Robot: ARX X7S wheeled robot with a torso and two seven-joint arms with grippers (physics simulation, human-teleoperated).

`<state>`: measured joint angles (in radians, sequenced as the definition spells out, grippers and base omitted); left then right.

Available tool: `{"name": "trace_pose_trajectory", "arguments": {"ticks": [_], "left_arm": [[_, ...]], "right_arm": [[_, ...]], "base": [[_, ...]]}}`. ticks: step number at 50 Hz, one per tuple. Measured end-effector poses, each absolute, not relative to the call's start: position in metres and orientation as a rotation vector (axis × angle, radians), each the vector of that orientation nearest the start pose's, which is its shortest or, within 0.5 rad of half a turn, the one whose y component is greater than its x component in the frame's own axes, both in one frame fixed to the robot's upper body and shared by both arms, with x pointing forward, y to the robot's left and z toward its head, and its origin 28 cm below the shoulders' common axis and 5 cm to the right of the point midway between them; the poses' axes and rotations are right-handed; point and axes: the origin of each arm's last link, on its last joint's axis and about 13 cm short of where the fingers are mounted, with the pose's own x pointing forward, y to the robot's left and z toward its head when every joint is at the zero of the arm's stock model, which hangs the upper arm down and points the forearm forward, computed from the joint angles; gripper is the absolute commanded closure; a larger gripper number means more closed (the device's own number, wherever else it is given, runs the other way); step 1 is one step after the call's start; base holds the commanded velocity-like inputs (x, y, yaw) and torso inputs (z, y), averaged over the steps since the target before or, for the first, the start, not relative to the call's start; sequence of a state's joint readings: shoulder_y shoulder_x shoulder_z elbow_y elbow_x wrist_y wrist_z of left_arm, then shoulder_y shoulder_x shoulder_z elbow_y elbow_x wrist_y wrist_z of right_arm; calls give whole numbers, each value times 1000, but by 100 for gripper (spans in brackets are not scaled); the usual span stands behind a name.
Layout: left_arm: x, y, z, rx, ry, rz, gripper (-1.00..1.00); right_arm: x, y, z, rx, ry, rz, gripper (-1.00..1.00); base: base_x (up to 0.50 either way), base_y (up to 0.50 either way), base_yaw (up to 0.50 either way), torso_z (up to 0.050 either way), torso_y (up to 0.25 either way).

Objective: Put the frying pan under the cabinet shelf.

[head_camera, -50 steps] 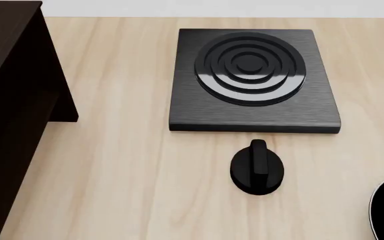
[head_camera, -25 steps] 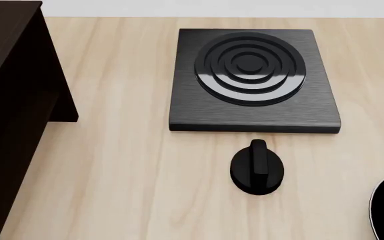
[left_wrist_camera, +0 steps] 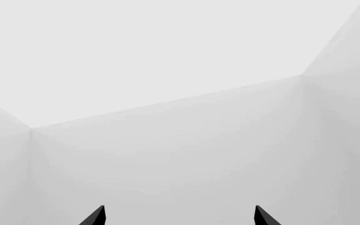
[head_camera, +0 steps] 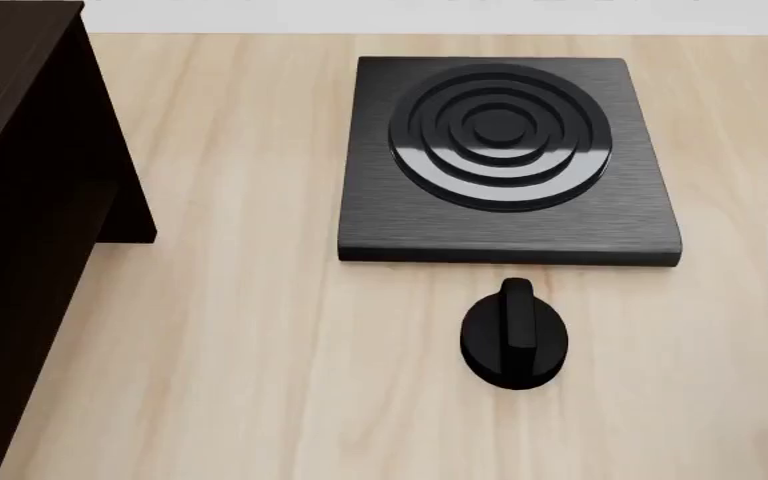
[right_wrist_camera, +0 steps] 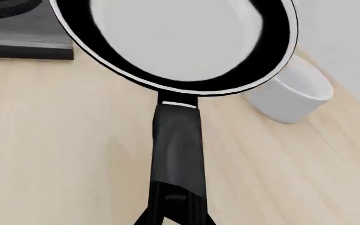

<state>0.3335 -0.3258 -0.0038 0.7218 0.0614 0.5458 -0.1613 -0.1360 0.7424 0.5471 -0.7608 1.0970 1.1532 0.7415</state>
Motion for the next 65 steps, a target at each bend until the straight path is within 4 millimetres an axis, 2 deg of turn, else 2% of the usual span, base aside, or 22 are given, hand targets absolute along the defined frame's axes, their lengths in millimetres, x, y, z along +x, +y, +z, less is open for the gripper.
{"name": "trace_pose_trajectory", "arguments": {"ticks": [13, 26, 47, 65], "left_arm": [[123, 234, 147, 223, -947, -98, -100], [122, 234, 146, 221, -948, -98, -100], [122, 235, 148, 221, -952, -93, -100], [123, 235, 149, 223, -953, -89, -100]], "right_arm": [[164, -211, 200, -295, 289, -309, 100], [180, -193, 226, -360, 235, -117, 100], [199, -166, 243, -454, 246, 166, 100], [224, -150, 253, -547, 280, 238, 100]], "base": [[0, 0, 0, 0, 1], [0, 0, 0, 0, 2], [0, 0, 0, 1, 2], [0, 0, 0, 0, 2]]}}
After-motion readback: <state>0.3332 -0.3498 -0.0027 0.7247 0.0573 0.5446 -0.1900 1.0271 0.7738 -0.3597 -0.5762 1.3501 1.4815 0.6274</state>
